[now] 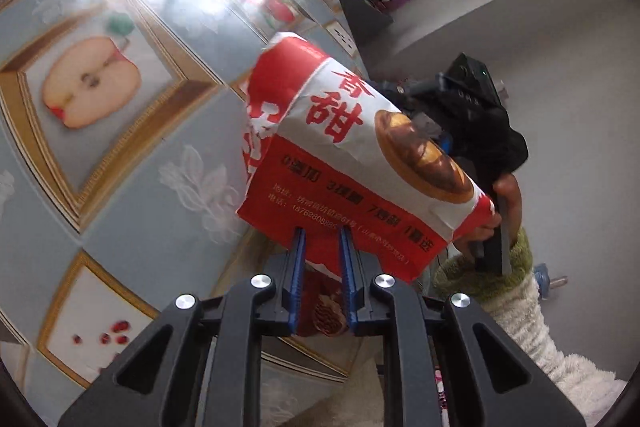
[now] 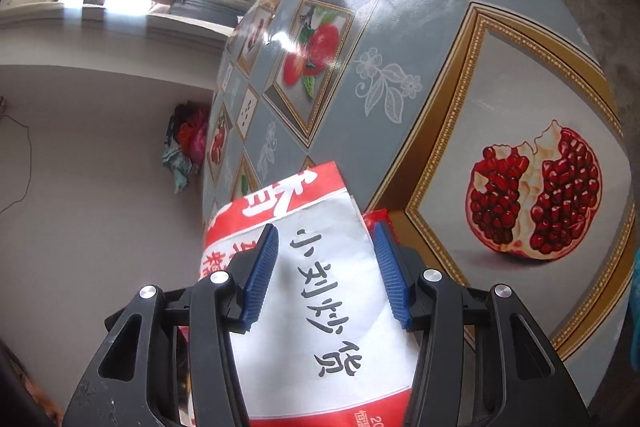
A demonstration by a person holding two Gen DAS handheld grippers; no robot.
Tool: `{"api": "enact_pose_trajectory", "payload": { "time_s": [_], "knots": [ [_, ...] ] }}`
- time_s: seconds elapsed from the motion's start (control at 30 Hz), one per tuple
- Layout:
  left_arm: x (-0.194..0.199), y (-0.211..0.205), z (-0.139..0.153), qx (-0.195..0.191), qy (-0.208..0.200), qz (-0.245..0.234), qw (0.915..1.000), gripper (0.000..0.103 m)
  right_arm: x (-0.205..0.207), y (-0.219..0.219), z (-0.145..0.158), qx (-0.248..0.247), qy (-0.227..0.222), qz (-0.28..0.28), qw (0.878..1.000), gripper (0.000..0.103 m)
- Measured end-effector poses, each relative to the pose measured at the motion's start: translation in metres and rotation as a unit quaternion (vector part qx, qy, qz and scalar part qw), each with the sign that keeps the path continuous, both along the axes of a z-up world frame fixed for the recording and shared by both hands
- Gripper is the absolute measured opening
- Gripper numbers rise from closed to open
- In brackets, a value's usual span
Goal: Collect trash
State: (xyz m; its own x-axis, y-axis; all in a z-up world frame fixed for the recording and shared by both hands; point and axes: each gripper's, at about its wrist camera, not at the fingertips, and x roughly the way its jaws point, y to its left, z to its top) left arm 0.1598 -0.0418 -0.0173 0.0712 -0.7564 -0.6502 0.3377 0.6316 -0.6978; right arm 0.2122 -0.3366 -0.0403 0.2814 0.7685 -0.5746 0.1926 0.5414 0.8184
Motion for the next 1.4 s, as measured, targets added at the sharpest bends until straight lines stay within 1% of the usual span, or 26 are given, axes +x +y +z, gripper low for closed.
{"api": "enact_pose_trajectory", "payload": {
  "time_s": [0.03,0.1,0.13,0.2,0.23,0.3,0.37,0.43,0.5,0.57,0.63,0.7,0.73,0.8,0.93,1.0,1.1,1.23,1.4],
  "knots": [
    [-0.006,-0.006,0.0,-0.004,0.003,-0.006,1.0,0.015,-0.001,-0.002,0.0,0.004,-0.003,0.002,1.0,0.049],
    [-0.016,-0.018,0.001,-0.004,-0.007,-0.028,0.9996,0.015,-0.003,-0.006,0.002,0.002,-0.006,0.001,1.0,0.049],
    [-0.02,-0.022,0.002,-0.001,-0.017,-0.031,0.9994,0.015,-0.003,-0.008,0.005,-0.002,-0.008,-0.003,1.0,0.05],
    [-0.025,-0.024,0.003,0.0,-0.031,-0.044,0.9986,0.015,-0.006,-0.016,0.013,-0.026,-0.017,-0.019,0.999,0.052],
    [-0.025,-0.024,0.005,-0.002,-0.036,-0.046,0.9983,0.015,-0.008,-0.02,0.019,-0.031,-0.03,-0.028,0.999,0.053],
    [-0.027,-0.015,0.011,-0.005,-0.055,-0.05,0.9972,0.015,-0.012,-0.028,0.03,-0.026,-0.053,-0.047,0.997,0.053],
    [-0.029,-0.008,0.017,-0.009,-0.077,-0.061,0.9952,0.015,-0.023,-0.04,0.043,-0.027,-0.075,-0.07,0.994,0.053],
    [-0.031,0.002,0.023,-0.02,-0.087,-0.068,0.9937,0.015,-0.035,-0.048,0.055,-0.034,-0.096,-0.094,0.99,0.053],
    [-0.032,0.012,0.029,-0.025,-0.1,-0.063,0.9926,0.015,-0.052,-0.055,0.067,-0.025,-0.115,-0.116,0.986,0.054],
    [-0.031,0.021,0.035,-0.026,-0.114,-0.048,0.9919,0.015,-0.074,-0.058,0.078,-0.013,-0.136,-0.139,0.981,0.054],
    [-0.025,0.021,0.039,-0.024,-0.124,-0.028,0.9916,0.015,-0.092,-0.053,0.084,-0.001,-0.155,-0.153,0.976,0.054],
    [-0.018,0.022,0.042,-0.019,-0.131,-0.013,0.9912,0.015,-0.108,-0.042,0.087,0.013,-0.165,-0.165,0.972,0.054],
    [-0.015,0.02,0.044,-0.011,-0.141,-0.005,0.9899,0.015,-0.117,-0.037,0.087,0.02,-0.168,-0.17,0.971,0.054],
    [-0.009,0.011,0.048,0.013,-0.168,0.006,0.9858,0.015,-0.135,-0.03,0.082,0.035,-0.168,-0.183,0.968,0.054],
    [-0.003,-0.002,0.053,0.039,-0.204,0.016,0.978,0.015,-0.158,-0.025,0.064,0.066,-0.149,-0.204,0.965,0.053],
    [-0.001,-0.006,0.055,0.048,-0.215,0.018,0.9752,0.015,-0.16,-0.022,0.054,0.087,-0.139,-0.208,0.964,0.052],
    [0.001,-0.009,0.053,0.058,-0.22,0.02,0.9737,0.015,-0.153,-0.017,0.042,0.105,-0.121,-0.208,0.965,0.049],
    [0.005,-0.019,0.048,0.067,-0.221,0.021,0.9728,0.015,-0.146,-0.018,0.031,0.14,-0.108,-0.207,0.962,0.044],
    [0.006,-0.025,0.043,0.071,-0.216,0.015,0.9738,0.015,-0.137,-0.021,0.028,0.149,-0.102,-0.206,0.962,0.036]
  ]
}}
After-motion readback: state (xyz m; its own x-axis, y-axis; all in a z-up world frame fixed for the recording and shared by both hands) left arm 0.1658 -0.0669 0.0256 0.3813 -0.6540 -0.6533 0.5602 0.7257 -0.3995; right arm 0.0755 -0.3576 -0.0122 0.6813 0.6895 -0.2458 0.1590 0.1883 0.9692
